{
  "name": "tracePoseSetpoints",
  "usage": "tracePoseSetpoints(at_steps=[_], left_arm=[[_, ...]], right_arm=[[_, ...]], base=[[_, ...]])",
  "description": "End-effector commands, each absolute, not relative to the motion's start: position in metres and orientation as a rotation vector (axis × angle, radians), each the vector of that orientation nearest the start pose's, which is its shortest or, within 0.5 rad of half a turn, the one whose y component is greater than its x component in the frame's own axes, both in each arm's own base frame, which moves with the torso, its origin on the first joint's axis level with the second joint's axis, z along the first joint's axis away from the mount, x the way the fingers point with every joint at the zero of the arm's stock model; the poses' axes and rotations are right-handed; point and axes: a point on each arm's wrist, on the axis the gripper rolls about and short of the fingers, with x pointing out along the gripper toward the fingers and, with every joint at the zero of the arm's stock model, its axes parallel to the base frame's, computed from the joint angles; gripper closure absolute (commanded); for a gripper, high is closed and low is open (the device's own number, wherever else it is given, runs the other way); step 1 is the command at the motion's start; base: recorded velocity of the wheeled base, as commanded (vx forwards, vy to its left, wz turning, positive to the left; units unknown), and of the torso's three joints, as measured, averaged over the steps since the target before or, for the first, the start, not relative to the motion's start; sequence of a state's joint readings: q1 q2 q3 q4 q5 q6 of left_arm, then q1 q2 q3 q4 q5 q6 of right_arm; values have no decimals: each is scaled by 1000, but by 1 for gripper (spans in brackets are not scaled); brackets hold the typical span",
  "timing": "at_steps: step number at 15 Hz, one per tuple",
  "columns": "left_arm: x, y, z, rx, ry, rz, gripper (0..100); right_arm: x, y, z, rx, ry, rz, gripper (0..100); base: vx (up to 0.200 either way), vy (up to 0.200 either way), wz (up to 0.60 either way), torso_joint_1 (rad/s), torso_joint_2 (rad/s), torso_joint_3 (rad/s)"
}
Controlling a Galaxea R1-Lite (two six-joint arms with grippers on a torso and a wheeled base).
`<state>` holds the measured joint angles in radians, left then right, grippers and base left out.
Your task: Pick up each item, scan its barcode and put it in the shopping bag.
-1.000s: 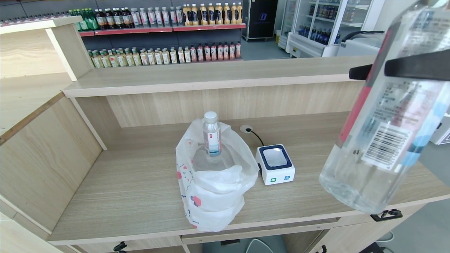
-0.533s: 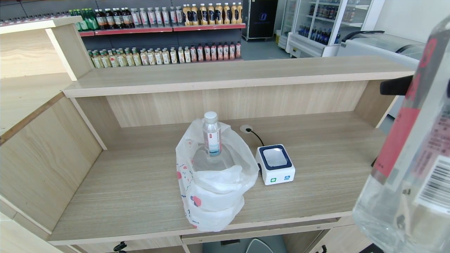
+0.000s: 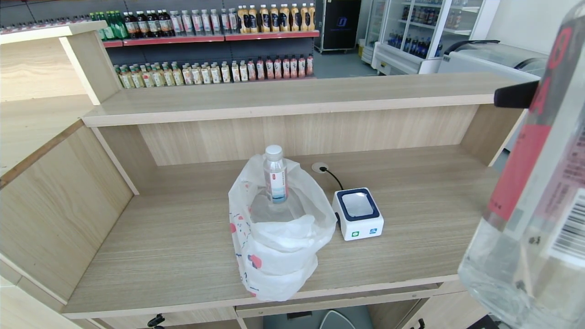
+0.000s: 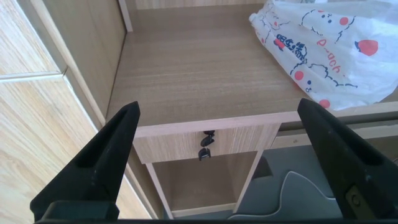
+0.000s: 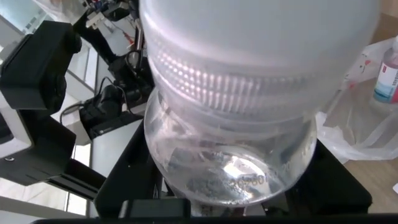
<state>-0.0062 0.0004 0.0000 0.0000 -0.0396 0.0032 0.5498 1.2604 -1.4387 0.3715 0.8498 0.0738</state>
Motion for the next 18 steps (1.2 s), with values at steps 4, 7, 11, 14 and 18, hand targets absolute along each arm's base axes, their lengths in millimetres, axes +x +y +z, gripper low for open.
tracePoseSetpoints(at_steps=[4, 7, 11, 14, 18], left_arm=[[-23, -1, 76, 3, 1, -46, 0], [-23, -1, 76, 3, 1, -46, 0], [-23, -1, 76, 3, 1, -46, 0], [-23, -1, 76, 3, 1, -46, 0], [-23, -1, 76, 3, 1, -46, 0]], right_arm=[[134, 111, 374, 84, 266, 1406, 100], [131, 118, 368, 75, 288, 1421, 100], [137, 123, 366, 75, 302, 1424, 100], [140, 127, 369, 78, 281, 1432, 100], [138, 128, 368, 75, 283, 1442, 100]], base=[[0, 0, 0, 0, 0, 0], [0, 0, 0, 0, 0, 0], [0, 0, 0, 0, 0, 0], [0, 0, 0, 0, 0, 0], [0, 0, 0, 0, 0, 0]])
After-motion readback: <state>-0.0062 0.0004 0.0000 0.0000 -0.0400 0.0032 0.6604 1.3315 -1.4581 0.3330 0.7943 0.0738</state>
